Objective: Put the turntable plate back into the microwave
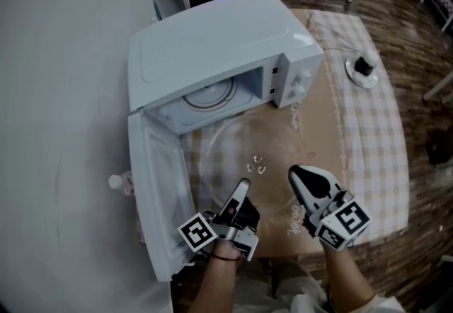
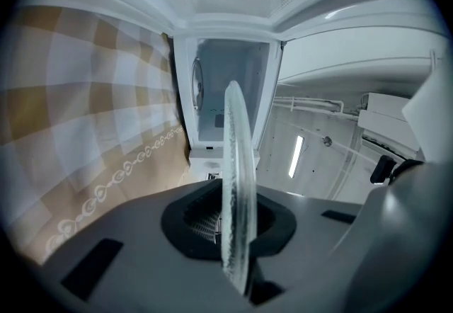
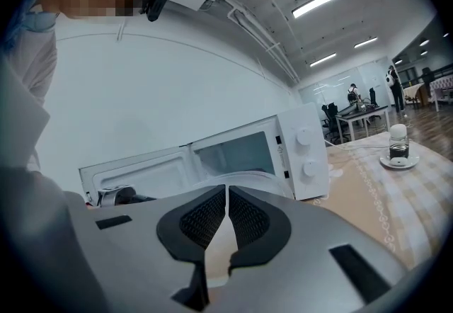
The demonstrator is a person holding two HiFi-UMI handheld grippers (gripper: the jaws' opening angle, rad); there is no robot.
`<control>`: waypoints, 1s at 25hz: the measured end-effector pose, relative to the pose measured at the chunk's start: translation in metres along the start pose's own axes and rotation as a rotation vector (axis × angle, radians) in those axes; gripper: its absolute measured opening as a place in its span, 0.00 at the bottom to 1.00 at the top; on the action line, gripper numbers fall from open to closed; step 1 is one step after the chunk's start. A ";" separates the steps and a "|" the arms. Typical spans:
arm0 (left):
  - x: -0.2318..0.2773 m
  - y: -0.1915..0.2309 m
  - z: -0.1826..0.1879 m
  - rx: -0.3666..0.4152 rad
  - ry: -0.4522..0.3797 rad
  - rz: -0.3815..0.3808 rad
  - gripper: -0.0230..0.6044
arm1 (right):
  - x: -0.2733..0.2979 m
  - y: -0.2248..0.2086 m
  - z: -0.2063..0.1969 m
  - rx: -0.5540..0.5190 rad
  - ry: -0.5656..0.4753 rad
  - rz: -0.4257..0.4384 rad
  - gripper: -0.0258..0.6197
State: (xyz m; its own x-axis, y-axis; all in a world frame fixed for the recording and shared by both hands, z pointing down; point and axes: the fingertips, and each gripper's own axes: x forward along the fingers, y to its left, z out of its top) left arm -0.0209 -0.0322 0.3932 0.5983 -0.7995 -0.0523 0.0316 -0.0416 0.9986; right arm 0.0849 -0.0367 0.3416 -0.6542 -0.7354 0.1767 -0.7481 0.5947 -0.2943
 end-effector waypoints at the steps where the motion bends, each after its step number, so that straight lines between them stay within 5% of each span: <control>1: 0.003 0.001 0.001 0.000 0.001 -0.002 0.06 | 0.002 -0.003 0.000 0.000 -0.003 -0.006 0.09; 15: 0.021 0.013 0.036 -0.011 -0.060 -0.009 0.06 | 0.039 -0.016 -0.005 0.037 0.034 0.011 0.09; 25: 0.025 0.017 0.042 -0.018 -0.089 -0.006 0.06 | 0.009 0.007 -0.036 0.348 0.133 0.000 0.13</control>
State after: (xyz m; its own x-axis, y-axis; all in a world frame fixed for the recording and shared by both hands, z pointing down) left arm -0.0393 -0.0779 0.4091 0.5248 -0.8493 -0.0572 0.0498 -0.0365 0.9981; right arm 0.0702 -0.0277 0.3747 -0.6802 -0.6730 0.2904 -0.6801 0.4318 -0.5924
